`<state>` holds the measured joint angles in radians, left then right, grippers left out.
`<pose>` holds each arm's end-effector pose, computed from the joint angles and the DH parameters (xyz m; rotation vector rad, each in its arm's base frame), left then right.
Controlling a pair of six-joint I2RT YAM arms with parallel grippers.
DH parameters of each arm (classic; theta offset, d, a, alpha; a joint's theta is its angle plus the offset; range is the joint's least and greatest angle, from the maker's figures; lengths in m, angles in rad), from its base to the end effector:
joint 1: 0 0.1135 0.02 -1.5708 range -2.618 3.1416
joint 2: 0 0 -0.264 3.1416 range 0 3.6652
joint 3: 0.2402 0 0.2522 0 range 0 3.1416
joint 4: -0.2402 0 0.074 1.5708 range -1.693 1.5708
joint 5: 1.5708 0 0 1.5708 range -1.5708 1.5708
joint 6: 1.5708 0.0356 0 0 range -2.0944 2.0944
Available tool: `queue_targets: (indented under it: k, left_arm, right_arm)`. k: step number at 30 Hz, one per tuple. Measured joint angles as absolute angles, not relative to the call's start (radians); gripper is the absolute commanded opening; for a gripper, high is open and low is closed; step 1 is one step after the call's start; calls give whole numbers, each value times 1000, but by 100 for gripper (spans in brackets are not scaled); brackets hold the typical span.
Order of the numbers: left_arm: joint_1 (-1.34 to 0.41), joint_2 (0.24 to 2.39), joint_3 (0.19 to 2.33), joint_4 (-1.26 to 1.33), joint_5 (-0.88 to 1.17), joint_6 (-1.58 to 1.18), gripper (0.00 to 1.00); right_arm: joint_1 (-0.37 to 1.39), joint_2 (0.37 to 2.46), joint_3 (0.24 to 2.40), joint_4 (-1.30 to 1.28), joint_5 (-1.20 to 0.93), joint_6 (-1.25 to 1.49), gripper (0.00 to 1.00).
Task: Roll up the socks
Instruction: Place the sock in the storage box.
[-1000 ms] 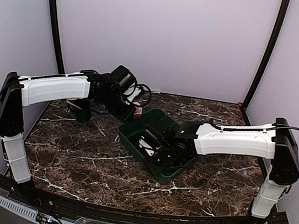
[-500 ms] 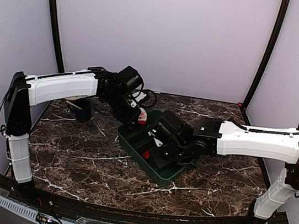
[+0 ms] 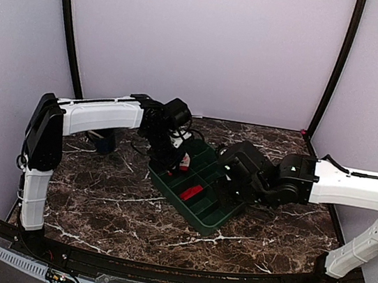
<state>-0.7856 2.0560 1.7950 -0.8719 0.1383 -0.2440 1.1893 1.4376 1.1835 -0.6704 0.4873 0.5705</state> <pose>0.3087 -0.3158 0.2428 0.7876 2.6761 -0.4737 0.1274 0.2728 0.2875 -0.5310 2.3058 0.2350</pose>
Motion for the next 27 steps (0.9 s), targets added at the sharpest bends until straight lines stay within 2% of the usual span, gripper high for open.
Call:
queue_targets:
  k: [27]
  left_arm:
    - [-823, 2130, 1819, -906, 85, -344, 1]
  right_arm:
    - [1161, 1317, 1059, -618, 479, 589, 43]
